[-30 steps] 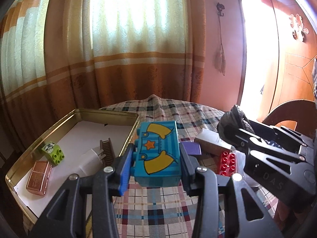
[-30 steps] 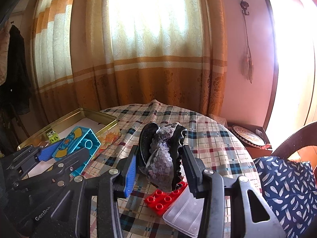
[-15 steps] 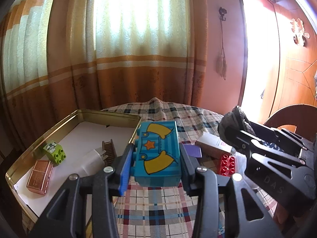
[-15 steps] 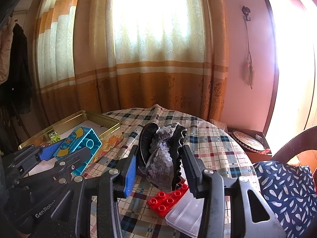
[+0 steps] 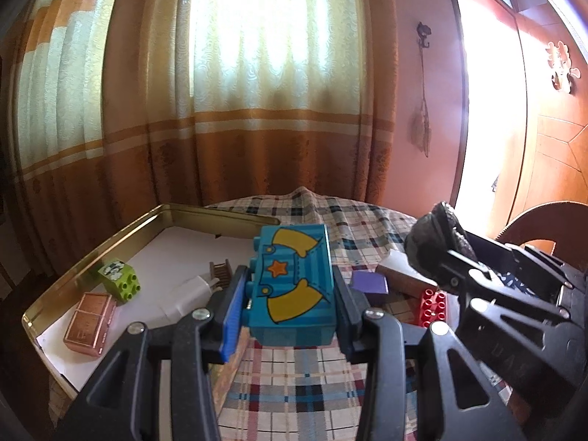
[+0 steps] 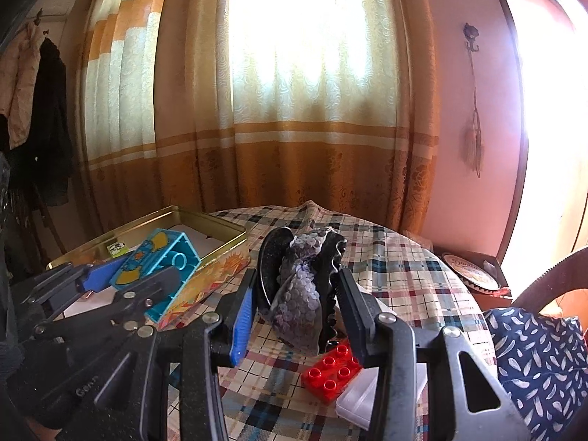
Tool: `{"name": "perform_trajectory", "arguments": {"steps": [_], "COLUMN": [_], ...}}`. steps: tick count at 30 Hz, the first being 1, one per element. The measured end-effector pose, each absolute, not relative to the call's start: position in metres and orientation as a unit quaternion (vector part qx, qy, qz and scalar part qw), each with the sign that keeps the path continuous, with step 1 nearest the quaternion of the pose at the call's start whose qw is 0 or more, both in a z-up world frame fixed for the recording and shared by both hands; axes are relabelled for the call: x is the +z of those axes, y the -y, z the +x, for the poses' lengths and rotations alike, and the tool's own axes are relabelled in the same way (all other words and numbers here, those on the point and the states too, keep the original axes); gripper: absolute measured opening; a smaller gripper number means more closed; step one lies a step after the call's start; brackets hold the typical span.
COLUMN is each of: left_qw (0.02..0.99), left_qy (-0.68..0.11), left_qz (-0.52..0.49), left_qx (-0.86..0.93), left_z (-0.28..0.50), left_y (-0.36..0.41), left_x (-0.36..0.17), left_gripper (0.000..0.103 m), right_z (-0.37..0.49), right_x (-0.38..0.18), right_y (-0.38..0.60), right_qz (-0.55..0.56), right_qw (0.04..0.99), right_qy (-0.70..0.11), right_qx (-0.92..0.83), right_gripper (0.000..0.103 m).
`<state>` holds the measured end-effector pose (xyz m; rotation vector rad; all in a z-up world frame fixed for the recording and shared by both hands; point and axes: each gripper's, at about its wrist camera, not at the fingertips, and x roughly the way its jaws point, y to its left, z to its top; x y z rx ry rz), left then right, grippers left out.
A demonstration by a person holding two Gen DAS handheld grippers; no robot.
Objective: Organize rigid objects
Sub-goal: 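Carry the blue block in the left tool toward the tin tray while the right tool carries the geode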
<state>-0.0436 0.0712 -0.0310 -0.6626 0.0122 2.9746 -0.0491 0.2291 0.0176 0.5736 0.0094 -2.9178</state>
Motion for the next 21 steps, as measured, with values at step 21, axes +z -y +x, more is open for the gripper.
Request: {"name": "perform_trajectory", "arguments": {"steps": [21], "left_qw": [0.022], "left_qy": [0.018], "left_qz": [-0.210], "left_qx": [0.977], "left_z": [-0.042], "left_y": [-0.039], "left_x": [-0.030], "left_gripper": [0.041], "right_z": [-0.045], "right_x": [0.017], "right_y": [-0.215], "right_qz": [0.190], "right_qw": [0.104], "right_qy": [0.001], "right_qx": [-0.976], "right_gripper": [0.046]}}
